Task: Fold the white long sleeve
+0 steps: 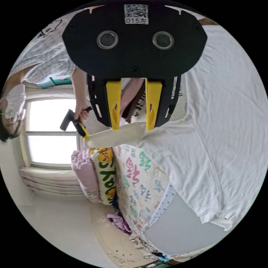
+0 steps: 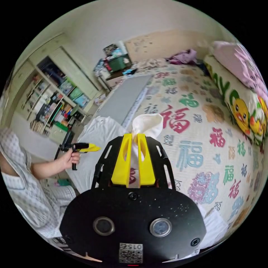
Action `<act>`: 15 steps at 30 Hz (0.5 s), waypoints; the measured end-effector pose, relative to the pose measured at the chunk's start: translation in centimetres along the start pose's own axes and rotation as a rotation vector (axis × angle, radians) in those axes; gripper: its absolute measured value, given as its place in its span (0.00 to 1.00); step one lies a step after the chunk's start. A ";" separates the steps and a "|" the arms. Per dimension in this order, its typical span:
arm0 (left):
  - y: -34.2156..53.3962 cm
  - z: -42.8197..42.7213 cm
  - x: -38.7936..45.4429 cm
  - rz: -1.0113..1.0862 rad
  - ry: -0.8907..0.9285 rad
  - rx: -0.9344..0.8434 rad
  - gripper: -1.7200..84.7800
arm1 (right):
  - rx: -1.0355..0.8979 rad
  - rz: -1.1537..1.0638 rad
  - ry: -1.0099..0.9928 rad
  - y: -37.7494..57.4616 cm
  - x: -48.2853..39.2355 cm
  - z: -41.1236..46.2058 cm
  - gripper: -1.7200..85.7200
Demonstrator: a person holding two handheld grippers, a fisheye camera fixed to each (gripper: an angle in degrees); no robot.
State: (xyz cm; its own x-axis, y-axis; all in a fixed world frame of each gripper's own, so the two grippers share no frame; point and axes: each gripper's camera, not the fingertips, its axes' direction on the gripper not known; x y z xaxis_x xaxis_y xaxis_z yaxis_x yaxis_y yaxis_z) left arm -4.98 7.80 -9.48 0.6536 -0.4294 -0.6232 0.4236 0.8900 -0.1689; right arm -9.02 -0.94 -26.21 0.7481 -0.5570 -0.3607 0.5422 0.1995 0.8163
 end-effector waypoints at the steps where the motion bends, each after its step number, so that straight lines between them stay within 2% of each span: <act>1: 0.1 -0.2 0.0 -0.003 0.049 0.006 0.20 | -0.033 -0.062 0.015 -0.3 -3.4 1.0 0.07; 3: 0.4 -1.2 -0.3 -0.015 0.210 0.000 0.23 | -0.083 -0.131 0.050 -0.5 -8.2 2.8 0.07; 7: 1.7 -2.8 -1.0 -0.007 0.153 -0.093 0.23 | -0.193 -0.335 0.122 -0.4 -18.3 6.2 0.07; 10: 3.3 -4.9 -2.9 -0.050 0.151 -0.116 0.16 | -0.219 -0.424 0.128 -0.7 -23.5 7.0 0.07; 11: 4.0 -6.2 -4.1 -0.093 0.184 -0.098 0.10 | -0.233 -0.438 0.141 -1.0 -25.0 7.1 0.07; 13: 5.2 -8.6 -5.7 -0.153 0.235 -0.055 0.07 | -0.238 -0.426 0.136 -1.8 -26.9 6.9 0.07; 15: 6.8 -12.6 -6.7 -0.146 0.203 -0.017 0.04 | -0.230 -0.387 0.058 -2.9 -28.4 6.2 0.08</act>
State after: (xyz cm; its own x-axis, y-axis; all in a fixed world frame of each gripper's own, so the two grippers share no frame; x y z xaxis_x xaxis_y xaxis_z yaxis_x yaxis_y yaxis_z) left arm -14.39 18.66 -16.12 0.4461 -0.5151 -0.7319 0.4922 0.8242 -0.2800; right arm -34.22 9.28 -15.50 0.4907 -0.5809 -0.6495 0.8520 0.1635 0.4974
